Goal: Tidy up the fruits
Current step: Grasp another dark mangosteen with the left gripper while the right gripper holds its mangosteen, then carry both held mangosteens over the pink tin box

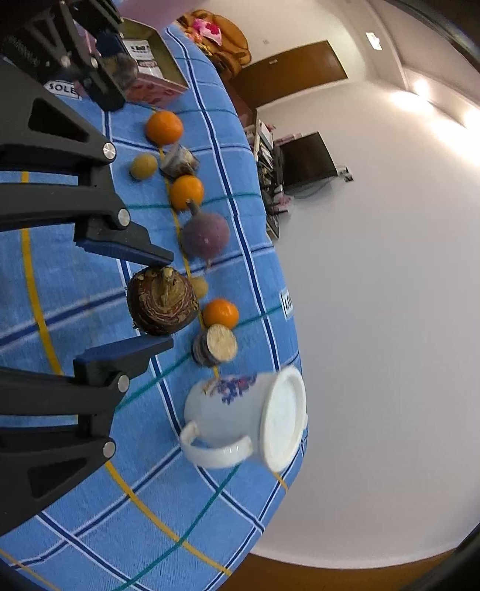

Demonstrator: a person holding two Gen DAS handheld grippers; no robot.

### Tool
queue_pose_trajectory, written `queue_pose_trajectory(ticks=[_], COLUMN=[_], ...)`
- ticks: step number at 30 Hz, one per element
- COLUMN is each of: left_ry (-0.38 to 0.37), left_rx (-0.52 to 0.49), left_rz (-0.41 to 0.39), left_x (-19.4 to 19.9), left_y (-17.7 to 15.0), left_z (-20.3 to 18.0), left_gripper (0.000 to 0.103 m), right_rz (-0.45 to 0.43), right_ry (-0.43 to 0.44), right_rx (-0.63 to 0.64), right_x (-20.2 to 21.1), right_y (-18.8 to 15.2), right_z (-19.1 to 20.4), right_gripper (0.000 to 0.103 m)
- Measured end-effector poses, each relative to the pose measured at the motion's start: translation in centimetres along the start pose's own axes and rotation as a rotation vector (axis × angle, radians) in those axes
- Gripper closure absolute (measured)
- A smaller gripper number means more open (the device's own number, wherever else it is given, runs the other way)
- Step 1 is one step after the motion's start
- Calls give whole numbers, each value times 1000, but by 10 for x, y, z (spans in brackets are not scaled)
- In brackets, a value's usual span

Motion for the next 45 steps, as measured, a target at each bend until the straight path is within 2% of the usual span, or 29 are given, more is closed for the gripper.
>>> queue_pose_trajectory(ticks=[7,13,17,22,24,27,30,36,45], left_ry=[47,80,137,190,237,236,259,286,331], left_rx=[36,95,124,176,178,202,207,188,146], left_rz=[-14,-19,-46,-35,-39,-21,10,73,120], left_x=[-10,-12,-6,-12,-14,-18,-25,-40,-53], left_y=[-10,-6,-7,-14,-15,-19,-24,-32,-40], left_z=[60,100,129,165,176,186,191,191,189], left_gripper=[58,58,58,58,58,58,58,58,58], right_rz=[-10,16,49,52,64,81,98,153,220], right_ry=[42,81,164,255,303,368,399,422,459], right_rx=[83,178,167,195,194,180,192,205,243], right_x=[-2,-8,-13,-25,-32,-44,-56,-76,-96], right_y=[-10,-15,-13,-11,-12,-15,-22,-40,-51], right_z=[38,82,120,176,199,226,249,255,269], right_gripper=[62,62,62,62,62,62,62,62,62])
Point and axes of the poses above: each gripper's, at about its wrist camera, not at the fingertips, and x roughly against the way its jaws point, z to its left, y to its top, the point moved 6 cm from there along -x, roughly the way its jaws point, and after that the axes turned 14 degrees about y, right-handed, at the moved point
